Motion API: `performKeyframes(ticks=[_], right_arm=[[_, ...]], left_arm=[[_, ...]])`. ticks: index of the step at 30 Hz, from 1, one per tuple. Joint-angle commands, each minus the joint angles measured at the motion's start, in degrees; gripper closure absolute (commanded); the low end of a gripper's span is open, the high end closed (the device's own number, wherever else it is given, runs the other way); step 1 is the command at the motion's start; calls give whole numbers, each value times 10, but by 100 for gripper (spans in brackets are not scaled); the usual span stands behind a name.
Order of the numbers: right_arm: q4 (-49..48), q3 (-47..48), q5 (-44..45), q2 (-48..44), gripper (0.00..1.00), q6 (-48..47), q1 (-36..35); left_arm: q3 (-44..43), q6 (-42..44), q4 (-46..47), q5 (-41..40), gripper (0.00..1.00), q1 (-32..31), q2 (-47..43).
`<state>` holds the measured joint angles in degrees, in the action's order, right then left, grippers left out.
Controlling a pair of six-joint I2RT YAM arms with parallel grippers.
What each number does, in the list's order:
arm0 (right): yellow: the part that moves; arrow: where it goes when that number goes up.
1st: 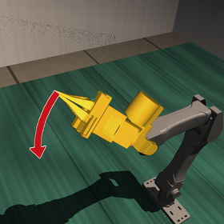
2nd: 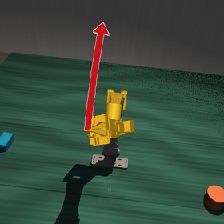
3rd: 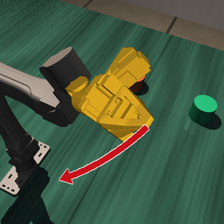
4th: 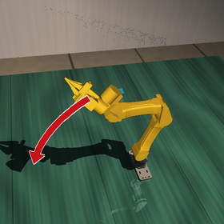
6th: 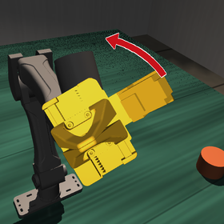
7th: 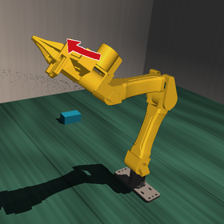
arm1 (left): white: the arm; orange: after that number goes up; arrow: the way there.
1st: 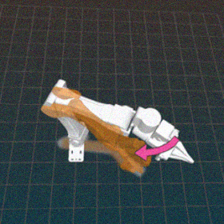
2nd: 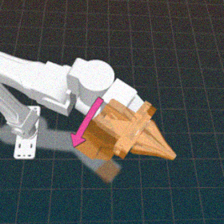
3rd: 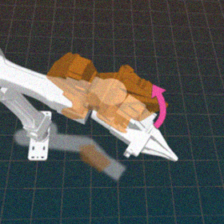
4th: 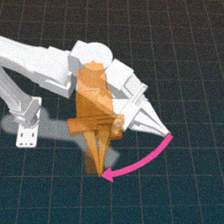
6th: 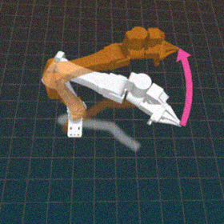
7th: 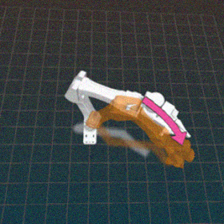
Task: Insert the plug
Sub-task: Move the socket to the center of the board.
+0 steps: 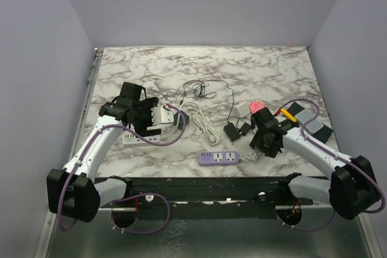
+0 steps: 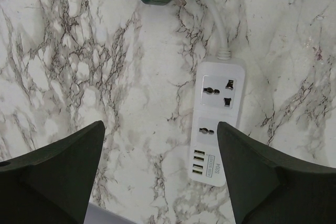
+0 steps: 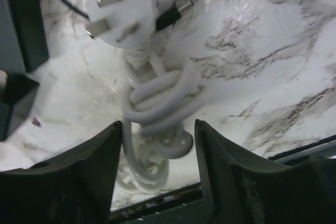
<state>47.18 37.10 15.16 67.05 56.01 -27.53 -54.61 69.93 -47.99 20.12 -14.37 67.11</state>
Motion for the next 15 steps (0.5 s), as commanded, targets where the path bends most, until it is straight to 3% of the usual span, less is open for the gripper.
performKeyframes(ticks=[1,4,10,12,15], right_arm=[[-24,6,70,12,46,29,42],[-21,17,104,7,56,13,80],[-29,42,145,4,57,-40,123],[-37,45,132,9,51,-60,124],[-40,49,97,7,28,-84,124]], left_arm=[[3,12,-11,-5,12,-1,7],[5,12,-12,1,14,-1,10],[10,4,-13,21,14,-10,19],[12,1,-14,25,14,-14,22],[11,-3,-13,28,12,-21,27]])
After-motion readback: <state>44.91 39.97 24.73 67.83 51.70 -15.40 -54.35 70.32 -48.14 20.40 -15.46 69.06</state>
